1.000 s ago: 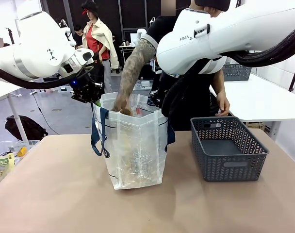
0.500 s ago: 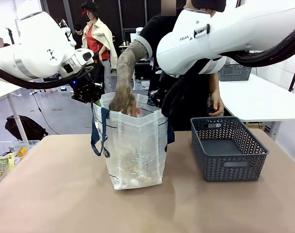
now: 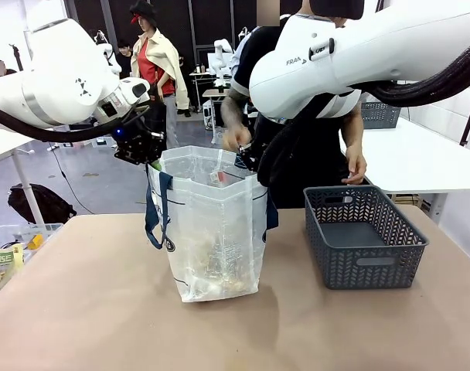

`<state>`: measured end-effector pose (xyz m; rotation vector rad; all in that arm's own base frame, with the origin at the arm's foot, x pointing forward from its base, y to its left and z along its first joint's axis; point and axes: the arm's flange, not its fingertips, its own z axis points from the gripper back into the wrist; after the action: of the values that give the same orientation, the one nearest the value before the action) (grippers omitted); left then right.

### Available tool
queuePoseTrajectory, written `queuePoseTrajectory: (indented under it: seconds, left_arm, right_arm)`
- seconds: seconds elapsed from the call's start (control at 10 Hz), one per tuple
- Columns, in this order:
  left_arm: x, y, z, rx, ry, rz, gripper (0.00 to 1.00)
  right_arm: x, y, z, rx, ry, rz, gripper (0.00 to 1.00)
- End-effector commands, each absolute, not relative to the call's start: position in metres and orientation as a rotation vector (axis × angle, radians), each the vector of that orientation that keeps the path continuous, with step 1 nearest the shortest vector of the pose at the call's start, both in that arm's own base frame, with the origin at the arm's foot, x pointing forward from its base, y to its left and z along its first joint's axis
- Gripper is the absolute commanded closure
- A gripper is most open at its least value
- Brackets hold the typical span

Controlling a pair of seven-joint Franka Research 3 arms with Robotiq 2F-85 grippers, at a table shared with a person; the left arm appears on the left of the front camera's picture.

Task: Transfer purchased items from the store into the shopping bag.
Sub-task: Move the Reusable shopping bag to the right side of the table.

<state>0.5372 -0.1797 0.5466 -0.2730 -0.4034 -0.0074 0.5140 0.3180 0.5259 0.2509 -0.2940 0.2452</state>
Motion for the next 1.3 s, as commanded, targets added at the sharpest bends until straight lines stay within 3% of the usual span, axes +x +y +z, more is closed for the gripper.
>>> queuePoseTrajectory:
  seconds: [0.0,0.2,0.3,0.5,1.2]
  left_arm:
    - [0.54,-0.186,0.546,-0.35,-0.408,-0.04,1.0]
    - [0.542,-0.184,0.542,-0.496,-0.398,-0.019,1.0]
    - [0.545,-0.182,0.54,-0.548,-0.383,-0.01,0.89]
    - [0.553,-0.18,0.532,-0.622,-0.373,-0.023,0.52]
    - [0.571,-0.182,0.515,-0.863,-0.27,-0.144,0.52]
  right_arm:
    - [0.517,0.33,0.53,0.213,-0.276,0.289,1.0]
    - [0.516,0.35,0.532,0.179,-0.267,0.369,1.0]
    - [0.516,0.357,0.532,0.16,-0.259,0.41,1.0]
    - [0.52,0.364,0.534,0.144,-0.265,0.431,1.0]
    - [0.525,0.392,0.535,0.087,-0.261,0.528,1.0]
